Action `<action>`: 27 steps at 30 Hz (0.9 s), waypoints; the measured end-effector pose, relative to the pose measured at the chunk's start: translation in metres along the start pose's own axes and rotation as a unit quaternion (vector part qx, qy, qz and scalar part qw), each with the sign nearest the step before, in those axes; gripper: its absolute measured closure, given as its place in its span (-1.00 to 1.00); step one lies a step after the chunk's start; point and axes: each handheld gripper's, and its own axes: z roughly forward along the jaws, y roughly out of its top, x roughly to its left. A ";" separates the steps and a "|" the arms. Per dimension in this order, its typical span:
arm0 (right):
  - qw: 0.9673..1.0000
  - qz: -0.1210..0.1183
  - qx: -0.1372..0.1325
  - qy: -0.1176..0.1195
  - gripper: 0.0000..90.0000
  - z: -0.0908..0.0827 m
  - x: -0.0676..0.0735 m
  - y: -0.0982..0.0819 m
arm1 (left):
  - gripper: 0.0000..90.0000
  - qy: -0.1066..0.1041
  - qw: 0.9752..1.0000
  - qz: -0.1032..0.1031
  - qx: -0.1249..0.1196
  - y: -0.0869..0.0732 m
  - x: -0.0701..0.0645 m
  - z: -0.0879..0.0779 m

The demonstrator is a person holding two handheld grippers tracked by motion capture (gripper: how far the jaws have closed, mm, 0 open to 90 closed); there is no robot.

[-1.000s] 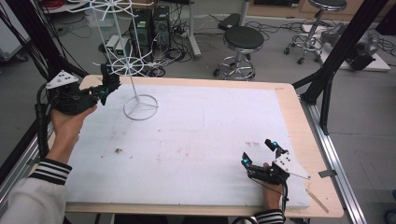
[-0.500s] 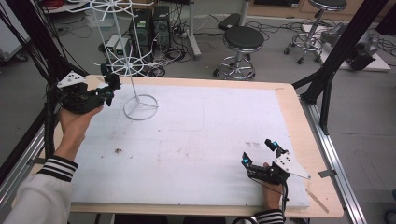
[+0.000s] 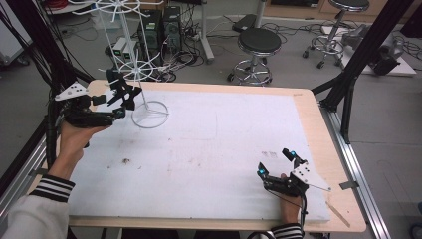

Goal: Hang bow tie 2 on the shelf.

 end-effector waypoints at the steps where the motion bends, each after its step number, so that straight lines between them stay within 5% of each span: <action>1: 1.000 -0.001 0.000 0.000 -0.98 0.000 0.000 0.000 | -0.79 0.002 1.000 0.001 -0.004 -0.002 0.000 -0.002; 6: 1.000 -0.001 0.000 0.000 -0.98 0.000 0.000 0.000 | -0.79 -0.021 0.999 0.013 -0.047 -0.014 -0.003 -0.012; 8: 1.000 0.004 0.000 0.000 -0.98 0.000 0.000 0.000 | -0.79 -0.051 0.995 0.010 -0.089 -0.023 -0.002 -0.017; 11: 1.000 0.000 0.001 0.000 -0.98 0.000 0.000 0.000 | -0.79 -0.060 0.992 0.019 -0.114 -0.035 -0.002 -0.024; 17: 1.000 -0.002 0.000 -0.002 -0.98 0.000 0.001 0.000 | -0.87 -0.059 0.994 0.018 -0.095 -0.055 -0.004 -0.032; 27: 1.000 0.000 0.003 -0.001 -0.98 0.000 0.001 0.000 | -0.96 -0.035 0.992 0.035 -0.114 -0.097 -0.014 -0.041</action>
